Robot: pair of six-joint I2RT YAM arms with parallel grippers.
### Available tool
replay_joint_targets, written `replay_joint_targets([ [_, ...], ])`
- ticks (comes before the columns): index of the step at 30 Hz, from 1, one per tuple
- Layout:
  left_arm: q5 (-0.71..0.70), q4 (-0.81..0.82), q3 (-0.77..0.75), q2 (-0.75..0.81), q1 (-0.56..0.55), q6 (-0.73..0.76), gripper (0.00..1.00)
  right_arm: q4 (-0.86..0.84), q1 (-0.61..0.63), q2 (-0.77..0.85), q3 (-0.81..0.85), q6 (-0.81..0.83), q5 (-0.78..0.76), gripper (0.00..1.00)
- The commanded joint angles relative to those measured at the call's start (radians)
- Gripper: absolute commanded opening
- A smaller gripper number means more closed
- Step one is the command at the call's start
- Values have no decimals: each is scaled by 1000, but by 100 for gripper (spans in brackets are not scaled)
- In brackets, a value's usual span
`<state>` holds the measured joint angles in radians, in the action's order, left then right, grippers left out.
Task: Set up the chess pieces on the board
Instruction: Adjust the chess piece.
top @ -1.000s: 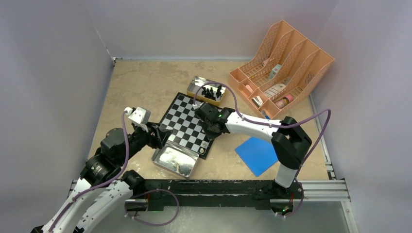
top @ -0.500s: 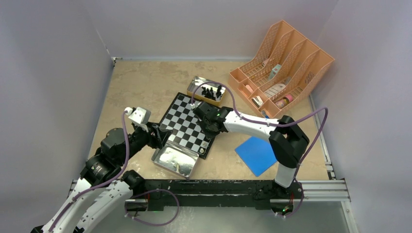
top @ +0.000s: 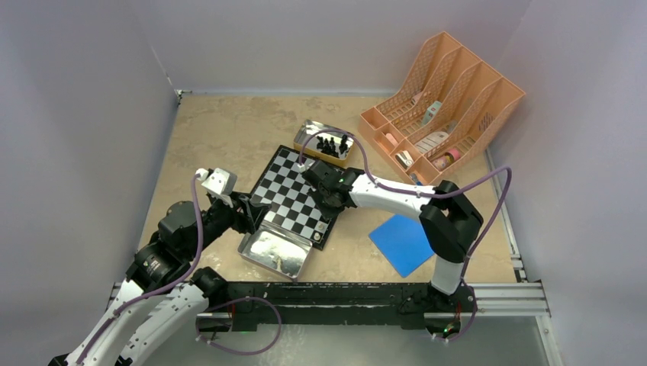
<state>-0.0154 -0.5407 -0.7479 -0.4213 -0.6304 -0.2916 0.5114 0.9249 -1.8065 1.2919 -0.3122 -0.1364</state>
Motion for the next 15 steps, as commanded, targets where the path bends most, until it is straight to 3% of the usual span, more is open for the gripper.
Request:
replay_joint_targets([
  [1, -9, 28, 0, -3, 1, 12, 61, 13, 8, -16, 41, 16, 9, 21],
  [6, -12, 24, -1, 1, 1, 11, 61, 9, 8, -2, 46, 16, 12, 9],
  [15, 5, 34, 2, -8, 1, 8, 61, 26, 6, 54, 42, 2, 26, 2],
])
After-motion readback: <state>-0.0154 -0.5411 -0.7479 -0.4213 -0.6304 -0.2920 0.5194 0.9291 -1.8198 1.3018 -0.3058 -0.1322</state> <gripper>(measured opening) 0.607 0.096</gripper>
